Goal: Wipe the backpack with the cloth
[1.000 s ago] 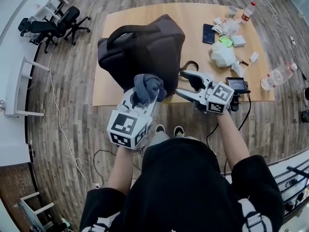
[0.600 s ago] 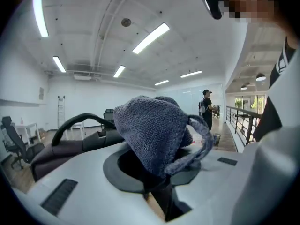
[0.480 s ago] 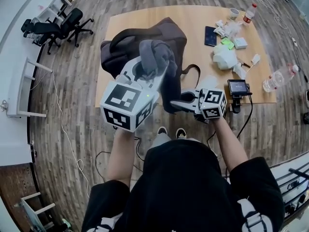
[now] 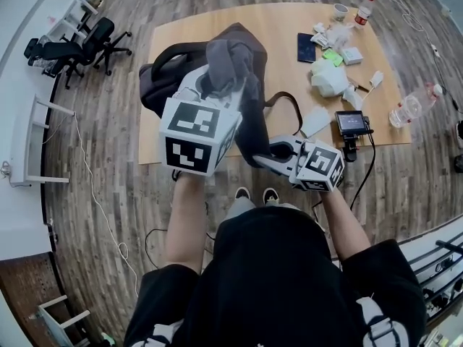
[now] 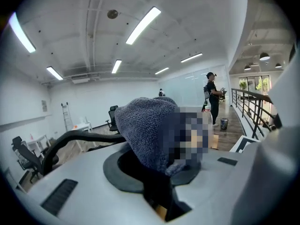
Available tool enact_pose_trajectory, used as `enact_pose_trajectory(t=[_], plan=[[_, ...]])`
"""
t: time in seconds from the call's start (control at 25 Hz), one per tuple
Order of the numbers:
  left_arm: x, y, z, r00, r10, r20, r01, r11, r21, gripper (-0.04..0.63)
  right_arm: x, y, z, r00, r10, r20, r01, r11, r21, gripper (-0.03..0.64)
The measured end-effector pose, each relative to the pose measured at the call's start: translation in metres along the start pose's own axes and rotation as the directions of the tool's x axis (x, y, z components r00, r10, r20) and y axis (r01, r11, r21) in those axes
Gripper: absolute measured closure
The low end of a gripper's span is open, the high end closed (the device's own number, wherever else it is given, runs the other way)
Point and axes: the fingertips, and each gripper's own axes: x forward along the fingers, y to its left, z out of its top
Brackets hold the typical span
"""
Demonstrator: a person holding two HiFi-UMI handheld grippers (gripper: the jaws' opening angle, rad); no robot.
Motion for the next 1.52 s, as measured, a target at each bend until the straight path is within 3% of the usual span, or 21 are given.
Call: enact_pose_trajectory(t=[0.32,0.72,1.0,1.2,1.4,1.52], plan=[[-0.001,-0.005,-0.009,1.0,0.016,0.007,-0.016,1.0,-0.002,0.497,-0.001,-0.003,-0.005,0.998,-0.063,-0.024,0.063,0.998,-0.011,0.565],[-0.01,-0.06,-0.088,0.991,-0.103,-0.089,0.097,0.993,-0.063,0.497,-0.003,-0.024,-0.016,0.996,-0.089,0.02,0.085,0.98,0.179,0.565],[-0.014,-0.073,-0.12,0.984,-0.128,-0.125,0.115,0.988,-0.102,0.497,-0.001,-0.033,-0.021,0.993,-0.061,0.105,0.029,0.959,0.284,0.563],[-0.007,-0.058,-0.115,0.986,-0.112,-0.126,0.1,0.991,-0.092,0.497,-0.001,-0.036,-0.029,0.976,-0.019,0.215,-0.057,0.938,0.342,0.528],[-0.002,-0.049,-0.111,0.988,-0.094,-0.125,0.086,0.994,-0.068,0.497,0.003,-0.028,-0.058,0.993,0.032,0.115,-0.062,0.962,0.265,0.427],[0.001,-0.046,-0.107,0.989,-0.088,-0.118,0.082,0.995,-0.062,0.497,0.011,-0.037,-0.099,0.998,0.007,-0.06,0.006,0.975,0.223,0.426]])
